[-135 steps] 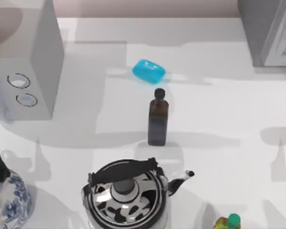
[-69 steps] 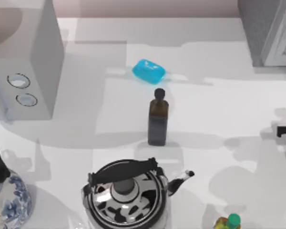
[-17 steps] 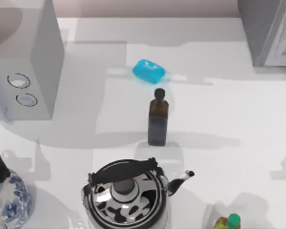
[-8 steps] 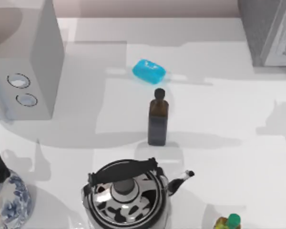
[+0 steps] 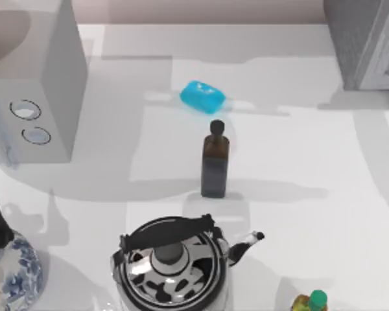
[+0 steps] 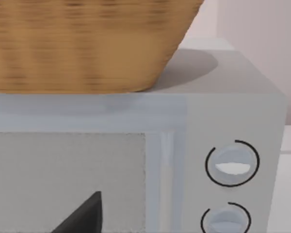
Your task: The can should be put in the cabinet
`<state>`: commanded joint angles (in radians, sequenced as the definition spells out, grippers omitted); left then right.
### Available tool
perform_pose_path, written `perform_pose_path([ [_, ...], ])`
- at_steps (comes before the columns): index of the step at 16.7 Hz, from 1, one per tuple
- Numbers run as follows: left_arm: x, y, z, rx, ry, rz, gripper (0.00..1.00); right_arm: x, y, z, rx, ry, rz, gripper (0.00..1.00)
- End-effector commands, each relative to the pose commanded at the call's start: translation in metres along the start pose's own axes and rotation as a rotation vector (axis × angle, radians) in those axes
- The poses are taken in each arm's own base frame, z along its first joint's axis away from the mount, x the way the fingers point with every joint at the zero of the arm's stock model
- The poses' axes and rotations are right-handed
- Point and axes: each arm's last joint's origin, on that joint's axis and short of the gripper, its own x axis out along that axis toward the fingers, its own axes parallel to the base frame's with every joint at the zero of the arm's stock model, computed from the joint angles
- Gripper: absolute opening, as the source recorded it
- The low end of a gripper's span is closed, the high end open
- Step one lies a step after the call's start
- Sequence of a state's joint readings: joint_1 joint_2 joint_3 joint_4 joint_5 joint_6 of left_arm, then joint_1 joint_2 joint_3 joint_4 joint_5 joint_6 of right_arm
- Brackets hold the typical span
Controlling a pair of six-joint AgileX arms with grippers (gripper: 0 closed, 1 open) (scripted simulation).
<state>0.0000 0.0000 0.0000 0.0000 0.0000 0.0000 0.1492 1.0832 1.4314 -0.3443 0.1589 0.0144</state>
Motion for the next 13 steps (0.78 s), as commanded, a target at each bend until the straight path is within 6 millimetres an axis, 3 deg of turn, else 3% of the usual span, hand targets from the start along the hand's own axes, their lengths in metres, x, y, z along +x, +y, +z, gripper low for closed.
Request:
perform_pose_path([
  [3,0.000,0.000,0.000,0.000,0.000,0.000,1.00,0.028,0.009,0.023,0.000,0.004,0.000,0.00],
  [6,0.000,0.000,0.000,0.000,0.000,0.000,1.00,0.045,0.016,0.034,0.001,0.009,0.001,0.00],
  [13,0.000,0.000,0.000,0.000,0.000,0.000,1.00,0.048,0.016,0.035,0.003,0.010,-0.002,0.00],
])
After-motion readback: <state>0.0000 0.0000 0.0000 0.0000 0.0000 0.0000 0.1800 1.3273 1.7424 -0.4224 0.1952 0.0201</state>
